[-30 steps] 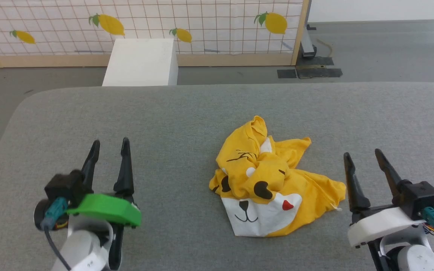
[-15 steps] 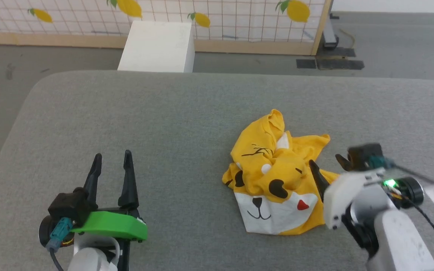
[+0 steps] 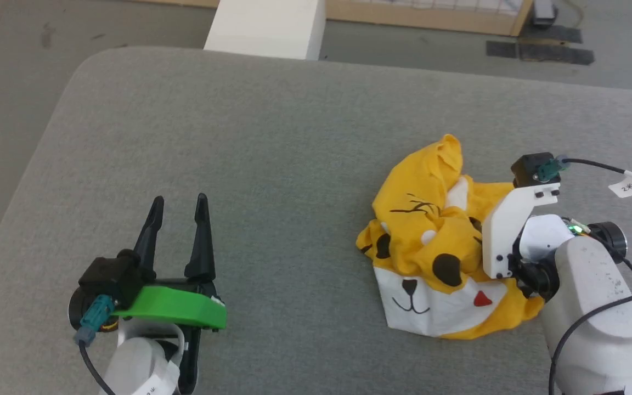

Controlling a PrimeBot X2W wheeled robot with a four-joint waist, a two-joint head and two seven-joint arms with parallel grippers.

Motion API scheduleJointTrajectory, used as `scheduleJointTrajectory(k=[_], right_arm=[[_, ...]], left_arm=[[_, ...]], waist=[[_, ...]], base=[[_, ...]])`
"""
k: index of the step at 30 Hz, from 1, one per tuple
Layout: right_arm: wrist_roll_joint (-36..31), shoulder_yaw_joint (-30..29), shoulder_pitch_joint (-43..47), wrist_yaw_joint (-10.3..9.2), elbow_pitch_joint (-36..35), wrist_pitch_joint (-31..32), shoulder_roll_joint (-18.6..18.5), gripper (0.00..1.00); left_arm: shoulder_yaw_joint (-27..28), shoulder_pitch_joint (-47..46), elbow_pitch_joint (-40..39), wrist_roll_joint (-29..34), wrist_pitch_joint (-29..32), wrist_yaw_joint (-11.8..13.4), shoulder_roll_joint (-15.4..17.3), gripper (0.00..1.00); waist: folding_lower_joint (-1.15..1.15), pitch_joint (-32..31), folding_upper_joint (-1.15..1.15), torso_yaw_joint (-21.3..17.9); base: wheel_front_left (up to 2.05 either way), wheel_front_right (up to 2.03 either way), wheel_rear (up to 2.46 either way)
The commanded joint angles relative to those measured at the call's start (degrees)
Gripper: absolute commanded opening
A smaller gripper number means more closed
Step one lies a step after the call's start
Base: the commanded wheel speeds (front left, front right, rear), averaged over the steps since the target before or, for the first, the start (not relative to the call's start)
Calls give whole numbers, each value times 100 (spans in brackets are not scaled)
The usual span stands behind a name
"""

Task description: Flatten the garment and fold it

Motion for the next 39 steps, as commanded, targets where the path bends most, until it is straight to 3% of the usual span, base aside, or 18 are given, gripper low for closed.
scheduleJointTrajectory(k=[1, 2, 11, 16, 22, 28, 29, 30, 31, 36, 39], right_arm=[[-40, -51, -121, -9, 82, -30, 1, 31], [-20, -99, -174, -9, 147, -145, 5, 0], [256, -136, 317, -9, -567, -1718, 17, 0], [99, -810, 984, -9, -1499, -2427, 24, 0], [-290, -2262, 1895, -9, -2412, -2195, 31, 0], [-263, -3334, 2634, -9, -2412, -1274, 32, 0], [-227, -3390, 2723, -9, -2374, -1151, 32, 18], [-208, -3435, 2825, -9, -2345, -1031, 32, 48], [-94, -3486, 2964, -9, -2351, -960, 33, 100], [68, -3318, 2996, -9, -2519, -1719, 33, 100], [4, -2824, 3068, -9, -2648, -2374, 33, 100]], left_arm=[[39, -103, 24, 43, -26, -44, -24, 100], [85, -131, 80, 31, -26, -82, -26, 100], [188, 39, 291, 46, -26, -144, -28, 100], [287, 185, 312, 124, -26, -177, -28, 100], [325, 300, 310, 143, -26, -210, -29, 100], [310, 413, 327, 137, -26, -235, -29, 100], [312, 430, 331, 135, -26, -237, -29, 100], [316, 449, 335, 134, -26, -239, -29, 100], [330, 478, 340, 140, -26, -245, -29, 100], [348, 443, 346, 157, -26, -260, -29, 100], [321, 354, 370, 138, -26, -265, -29, 100]], waist=[[0, 162, 0, 168], [0, 164, 0, 189], [0, -251, 0, -12], [0, -531, 0, -260], [0, -712, 0, -441], [0, -796, 0, -495], [0, -804, 0, -502], [0, -811, 0, -509], [0, -806, 0, -520], [0, -738, 0, -539], [0, -677, 0, -580]], base=[[0, 0, 0], [0, 0, 0], [0, 0, 0], [0, 0, 0], [0, 0, 0], [0, 0, 0], [0, 0, 0], [0, 0, 0], [0, 0, 0], [0, 0, 0], [0, 0, 0]])
